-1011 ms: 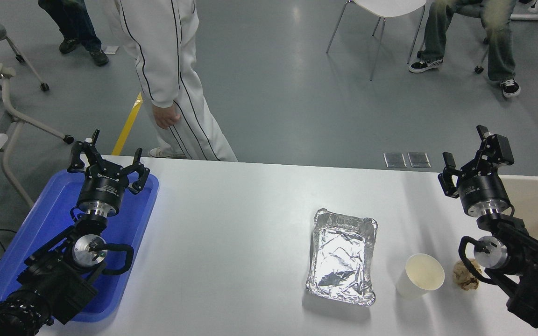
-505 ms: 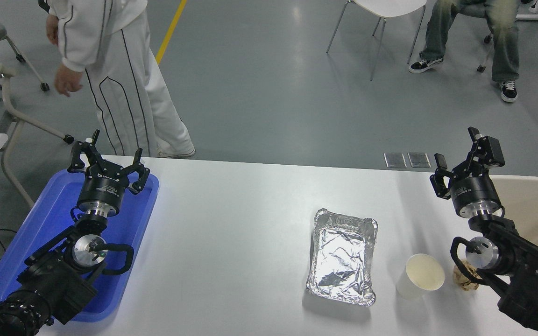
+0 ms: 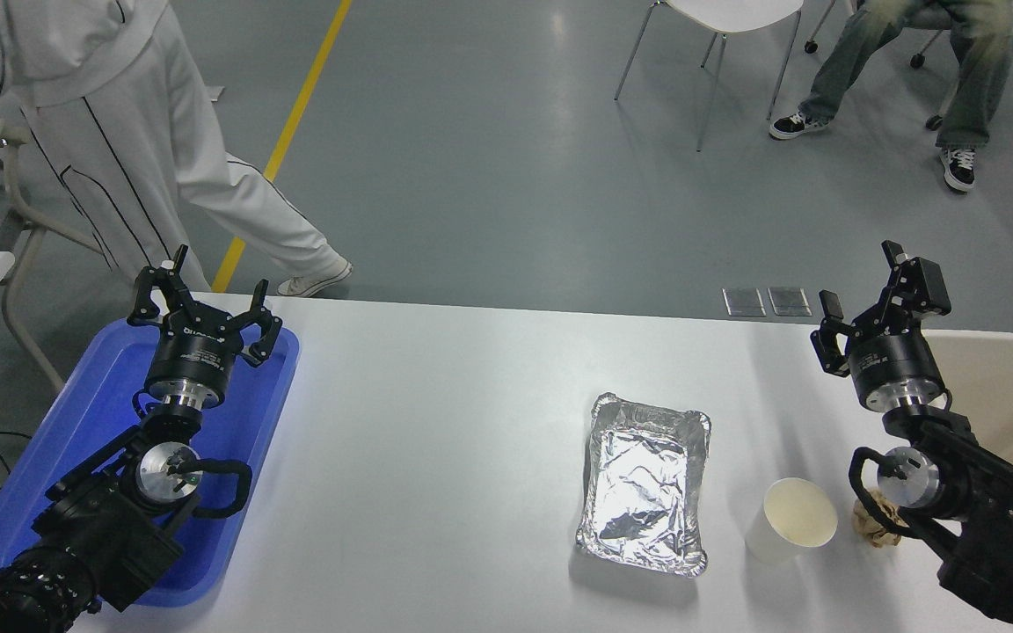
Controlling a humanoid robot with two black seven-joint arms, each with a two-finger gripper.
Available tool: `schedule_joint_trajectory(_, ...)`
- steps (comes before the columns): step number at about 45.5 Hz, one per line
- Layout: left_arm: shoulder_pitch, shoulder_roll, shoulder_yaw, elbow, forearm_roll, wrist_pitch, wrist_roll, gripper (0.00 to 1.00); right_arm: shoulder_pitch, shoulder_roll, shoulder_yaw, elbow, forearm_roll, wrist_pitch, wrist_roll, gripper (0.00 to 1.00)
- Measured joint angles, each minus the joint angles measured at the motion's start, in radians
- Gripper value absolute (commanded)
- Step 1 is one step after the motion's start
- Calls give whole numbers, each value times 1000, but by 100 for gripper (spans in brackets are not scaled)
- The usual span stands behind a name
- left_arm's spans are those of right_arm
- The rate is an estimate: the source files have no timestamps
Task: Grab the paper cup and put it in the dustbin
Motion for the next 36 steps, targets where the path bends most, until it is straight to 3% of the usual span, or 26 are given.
schedule_joint_trajectory(19,-1,0,0,0,0,0,0,100,64,-70,-229,7,-13,-11,-1,100)
schedule_joint_trajectory(36,-1,0,0,0,0,0,0,100,199,-178,-621,35,-14,-4,-1,100)
